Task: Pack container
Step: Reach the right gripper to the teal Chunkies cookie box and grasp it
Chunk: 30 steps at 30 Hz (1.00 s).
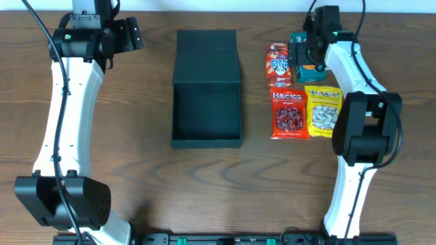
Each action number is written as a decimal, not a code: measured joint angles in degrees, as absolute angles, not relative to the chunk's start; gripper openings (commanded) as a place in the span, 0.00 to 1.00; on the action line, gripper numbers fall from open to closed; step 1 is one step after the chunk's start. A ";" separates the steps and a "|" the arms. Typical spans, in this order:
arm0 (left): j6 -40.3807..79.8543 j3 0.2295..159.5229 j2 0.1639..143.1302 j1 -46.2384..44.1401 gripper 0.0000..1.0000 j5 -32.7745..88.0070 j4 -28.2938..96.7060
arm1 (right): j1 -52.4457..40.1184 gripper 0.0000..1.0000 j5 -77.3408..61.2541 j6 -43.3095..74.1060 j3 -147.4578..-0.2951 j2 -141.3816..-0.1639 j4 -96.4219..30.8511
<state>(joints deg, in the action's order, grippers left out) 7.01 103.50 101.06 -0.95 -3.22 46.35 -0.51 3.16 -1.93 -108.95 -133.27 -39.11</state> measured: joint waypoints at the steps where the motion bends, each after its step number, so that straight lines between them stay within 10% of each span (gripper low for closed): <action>1: 7.01 103.48 101.06 -0.95 0.95 -3.20 46.35 | -0.51 0.99 3.79 -1.93 -108.95 -133.47 -38.81; 30: 7.01 103.50 101.06 -0.95 0.95 -3.20 46.48 | 0.49 0.93 4.93 -1.63 -109.03 -136.29 -33.87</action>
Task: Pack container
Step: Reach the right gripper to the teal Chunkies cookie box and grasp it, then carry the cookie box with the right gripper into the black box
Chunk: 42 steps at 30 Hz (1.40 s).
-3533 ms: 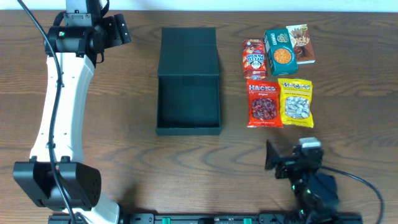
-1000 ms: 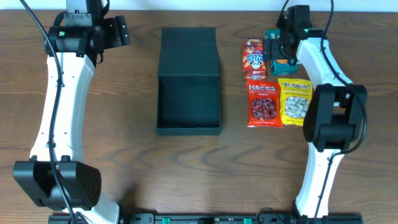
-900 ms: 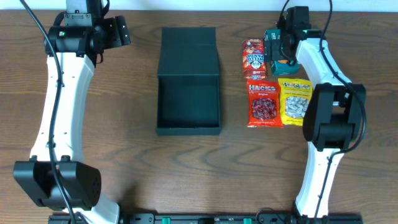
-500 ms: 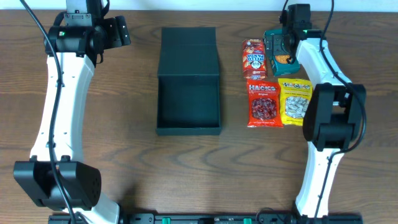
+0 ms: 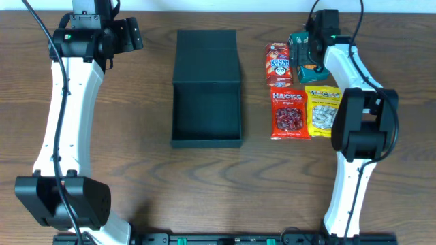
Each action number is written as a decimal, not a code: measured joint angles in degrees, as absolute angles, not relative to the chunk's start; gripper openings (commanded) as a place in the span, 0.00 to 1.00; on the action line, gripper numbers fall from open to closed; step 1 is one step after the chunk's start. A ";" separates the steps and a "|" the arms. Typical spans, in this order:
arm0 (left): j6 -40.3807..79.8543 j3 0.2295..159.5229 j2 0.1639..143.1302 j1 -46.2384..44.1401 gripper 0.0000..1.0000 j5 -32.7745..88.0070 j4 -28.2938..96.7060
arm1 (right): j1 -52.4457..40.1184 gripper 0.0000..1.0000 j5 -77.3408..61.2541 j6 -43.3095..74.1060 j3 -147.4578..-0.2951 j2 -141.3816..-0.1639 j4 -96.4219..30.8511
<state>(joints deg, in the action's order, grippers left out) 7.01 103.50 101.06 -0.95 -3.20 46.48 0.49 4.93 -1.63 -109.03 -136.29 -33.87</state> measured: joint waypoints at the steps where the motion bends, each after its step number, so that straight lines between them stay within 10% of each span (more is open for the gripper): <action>1: 7.01 103.48 101.06 -0.95 0.95 -3.22 46.50 | 0.56 0.91 4.93 -1.54 -109.01 -136.29 -33.87; 42: 6.94 103.50 101.06 4.40 0.95 -7.77 47.94 | -5.69 0.72 -1.13 2.37 -127.35 -132.46 -51.92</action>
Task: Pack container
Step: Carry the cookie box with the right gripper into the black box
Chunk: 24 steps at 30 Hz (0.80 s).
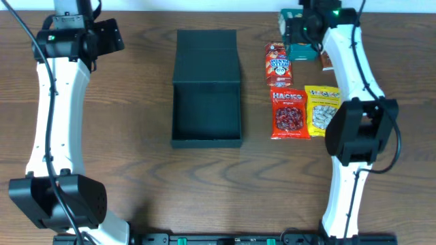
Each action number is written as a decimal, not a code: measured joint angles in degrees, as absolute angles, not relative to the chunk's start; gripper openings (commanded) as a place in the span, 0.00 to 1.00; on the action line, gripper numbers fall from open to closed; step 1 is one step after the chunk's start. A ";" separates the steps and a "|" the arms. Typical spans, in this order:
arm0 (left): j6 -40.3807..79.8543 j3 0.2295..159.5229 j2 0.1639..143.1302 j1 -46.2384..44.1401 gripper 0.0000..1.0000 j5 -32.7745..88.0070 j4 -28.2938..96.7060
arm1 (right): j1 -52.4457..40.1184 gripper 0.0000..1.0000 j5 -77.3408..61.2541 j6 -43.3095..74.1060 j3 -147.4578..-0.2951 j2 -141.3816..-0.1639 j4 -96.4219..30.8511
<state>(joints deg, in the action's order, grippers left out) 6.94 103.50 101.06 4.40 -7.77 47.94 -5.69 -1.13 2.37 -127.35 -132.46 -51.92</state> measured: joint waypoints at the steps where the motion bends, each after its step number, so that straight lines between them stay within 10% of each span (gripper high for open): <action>1: 6.90 103.48 101.06 4.84 0.95 -7.79 48.14 | -6.81 0.72 -1.15 2.39 -127.48 -131.59 -52.56; 24: 4.82 103.50 101.06 12.23 0.95 -8.16 51.07 | -36.32 0.68 -1.87 18.65 -128.03 -124.75 -75.77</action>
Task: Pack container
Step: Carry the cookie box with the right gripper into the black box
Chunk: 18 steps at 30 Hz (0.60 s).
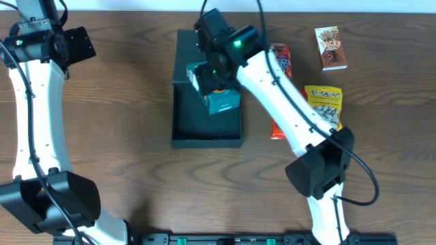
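The black container (pixel 206 139) stands open at the table's middle, its lid (pixel 185 47) folded back. My right gripper (pixel 208 76) hangs over the tray's back part, shut on a teal packet (pixel 223 101) with an orange mark. To the right lie a red snack packet (pixel 282 58), a brown stick-snack box (pixel 331 47) and a yellow bag (pixel 324 105). A red bag (pixel 278 129) is mostly hidden under the right arm. My left gripper (pixel 76 45) is at the far back left, away from everything; its jaw state does not show.
The right arm's white links (pixel 286 102) cross diagonally over the snacks from the front right. The left arm (pixel 37 116) runs along the left side of the brown wooden table (pixel 122 177).
My right gripper has moved with the teal packet from the back right corner to above the black container's tray. The left gripper has shifted farther left.
My right gripper was down at the teal packet, which lay at the back right beside the red packet, and stayed there a second later. Then it held the packet nearer the back edge, a brown box showing beneath. Now the packet hangs over the container.
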Each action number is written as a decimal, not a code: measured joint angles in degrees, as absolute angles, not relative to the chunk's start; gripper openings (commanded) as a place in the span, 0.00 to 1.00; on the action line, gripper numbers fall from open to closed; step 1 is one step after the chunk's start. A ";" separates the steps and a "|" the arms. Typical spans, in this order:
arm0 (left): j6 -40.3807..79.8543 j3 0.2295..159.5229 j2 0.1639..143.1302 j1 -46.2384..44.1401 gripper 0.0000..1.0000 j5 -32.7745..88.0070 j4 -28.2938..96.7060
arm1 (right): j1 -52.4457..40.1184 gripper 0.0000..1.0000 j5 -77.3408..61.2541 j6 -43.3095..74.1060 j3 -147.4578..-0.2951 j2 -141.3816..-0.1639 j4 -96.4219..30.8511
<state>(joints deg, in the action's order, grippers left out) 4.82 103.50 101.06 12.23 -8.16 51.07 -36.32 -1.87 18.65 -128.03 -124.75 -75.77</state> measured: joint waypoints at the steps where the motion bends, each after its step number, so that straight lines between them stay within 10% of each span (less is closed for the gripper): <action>1: 4.80 103.48 101.06 12.23 0.95 -8.16 51.09 | -36.73 0.68 -1.72 19.77 -127.57 -124.75 -75.77; 8: 4.62 103.48 101.06 12.23 0.95 -8.16 52.07 | -39.13 0.63 -1.26 29.26 -119.26 -124.75 -72.23; 13: 4.62 103.48 101.06 12.23 0.95 -8.16 52.12 | -39.38 0.98 -0.84 33.30 -112.73 -124.75 -65.63; 18: 4.62 103.50 101.06 12.23 0.95 -8.16 52.12 | -39.77 0.99 -0.62 33.89 -108.99 -124.75 -63.77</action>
